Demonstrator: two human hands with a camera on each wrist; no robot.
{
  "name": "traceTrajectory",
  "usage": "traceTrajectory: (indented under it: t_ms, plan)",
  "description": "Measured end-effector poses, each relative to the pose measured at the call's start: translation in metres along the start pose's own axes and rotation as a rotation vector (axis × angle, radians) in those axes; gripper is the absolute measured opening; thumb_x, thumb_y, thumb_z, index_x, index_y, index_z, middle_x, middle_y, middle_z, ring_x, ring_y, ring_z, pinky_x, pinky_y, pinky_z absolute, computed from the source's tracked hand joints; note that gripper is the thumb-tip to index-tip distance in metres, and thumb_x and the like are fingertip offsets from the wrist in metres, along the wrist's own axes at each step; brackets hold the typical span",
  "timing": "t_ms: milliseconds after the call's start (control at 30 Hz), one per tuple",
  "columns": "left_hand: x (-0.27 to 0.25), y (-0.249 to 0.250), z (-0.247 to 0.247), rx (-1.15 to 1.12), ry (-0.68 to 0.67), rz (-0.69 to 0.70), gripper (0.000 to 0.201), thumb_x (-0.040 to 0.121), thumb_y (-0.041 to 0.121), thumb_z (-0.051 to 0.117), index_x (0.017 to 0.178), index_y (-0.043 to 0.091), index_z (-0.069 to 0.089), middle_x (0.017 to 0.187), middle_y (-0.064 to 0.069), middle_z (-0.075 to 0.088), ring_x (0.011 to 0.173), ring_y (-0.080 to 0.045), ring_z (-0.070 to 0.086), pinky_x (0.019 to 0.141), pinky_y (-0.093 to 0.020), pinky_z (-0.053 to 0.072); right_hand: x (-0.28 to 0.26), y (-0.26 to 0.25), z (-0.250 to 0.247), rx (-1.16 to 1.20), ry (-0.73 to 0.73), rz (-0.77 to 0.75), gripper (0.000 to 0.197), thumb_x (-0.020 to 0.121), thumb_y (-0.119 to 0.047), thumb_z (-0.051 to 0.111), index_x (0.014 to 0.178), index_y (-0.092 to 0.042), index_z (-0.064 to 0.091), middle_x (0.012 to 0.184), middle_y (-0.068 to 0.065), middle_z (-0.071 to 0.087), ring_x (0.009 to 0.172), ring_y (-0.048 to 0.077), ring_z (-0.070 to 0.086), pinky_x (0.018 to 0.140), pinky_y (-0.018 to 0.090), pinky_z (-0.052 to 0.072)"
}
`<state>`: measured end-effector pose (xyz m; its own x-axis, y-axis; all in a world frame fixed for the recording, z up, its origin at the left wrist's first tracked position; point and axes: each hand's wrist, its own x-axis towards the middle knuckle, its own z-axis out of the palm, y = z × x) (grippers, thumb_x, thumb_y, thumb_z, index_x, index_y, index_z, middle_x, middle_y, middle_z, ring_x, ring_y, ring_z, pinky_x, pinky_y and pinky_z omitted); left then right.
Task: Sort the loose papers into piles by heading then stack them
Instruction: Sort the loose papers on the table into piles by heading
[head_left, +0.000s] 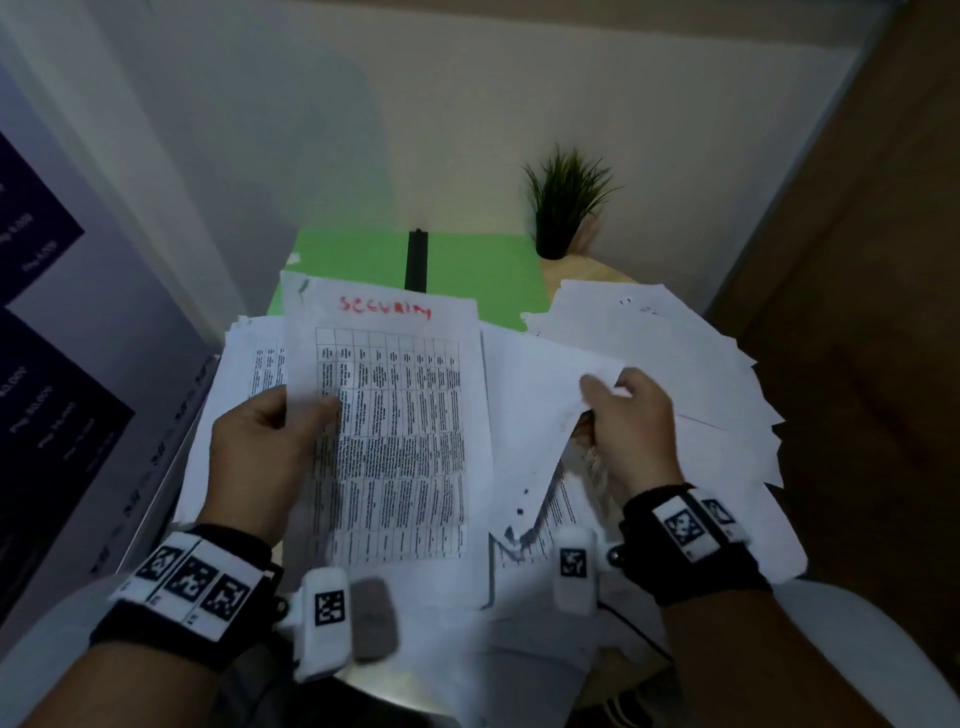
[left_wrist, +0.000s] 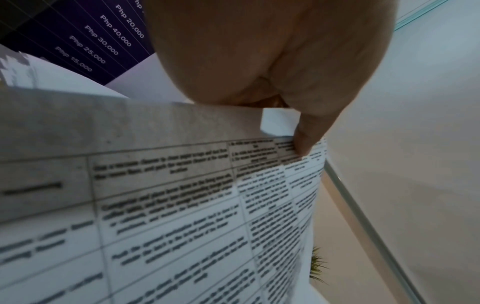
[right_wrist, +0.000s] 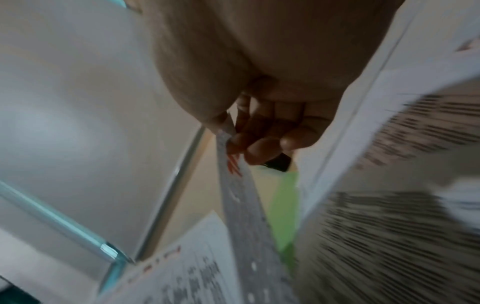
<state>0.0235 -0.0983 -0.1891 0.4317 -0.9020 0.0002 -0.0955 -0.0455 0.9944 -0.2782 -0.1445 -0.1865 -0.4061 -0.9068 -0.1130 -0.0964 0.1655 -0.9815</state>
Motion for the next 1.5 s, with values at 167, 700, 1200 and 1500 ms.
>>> traceTrajectory:
  t_ms: [167,700,1200,1500]
  plan:
    - [-0.009,0.007,0.008,-0.059,0.039,0.110,0.004,0.091,0.012,0.073,0.091,0.010,0.076,0.091,-0.001,0.078,0.083,-0.012,0.071,0.077,-0.028,0.054,-0.022,-0.065,-0.038,-0.041,0.006,-0.288,0.067,0.096,-0.009,0.060,0.149,-0.045,0.040,0.061,-0.013,0.062,0.054,0.020,0.054,0.058,0.027,0.052]
    - [-0.017,0.012,0.017,-0.083,-0.101,0.094,0.023,0.094,0.002,0.066,0.100,0.023,0.073,0.090,0.016,0.078,0.085,0.000,0.072,0.072,-0.015,0.055,-0.068,-0.117,-0.048,-0.264,-0.306,-0.849,0.037,0.085,0.001,0.073,0.100,-0.032,0.078,0.112,-0.016,0.068,0.106,0.007,0.066,0.091,0.023,0.053]
    - [-0.051,0.038,0.034,-0.477,-0.569,-0.114,0.048,0.047,0.071,0.085,0.080,0.037,0.083,0.087,0.007,0.080,0.081,-0.006,0.076,0.069,-0.022,0.060,-0.047,-0.091,-0.040,-0.297,-0.198,-0.625,0.007,0.086,-0.026,0.083,0.082,-0.022,0.079,0.076,-0.010,0.075,0.068,0.009,0.070,0.065,0.032,0.059]
    - [-0.044,0.021,0.039,-0.030,-0.266,0.024,0.008,0.087,0.008,0.075,0.088,0.016,0.074,0.083,0.005,0.079,0.077,-0.010,0.074,0.066,-0.022,0.059,-0.033,-0.087,-0.039,-0.090,-0.094,-0.598,0.019,0.094,-0.009,0.072,0.099,-0.027,0.076,0.097,-0.013,0.075,0.085,0.005,0.070,0.077,0.022,0.056]
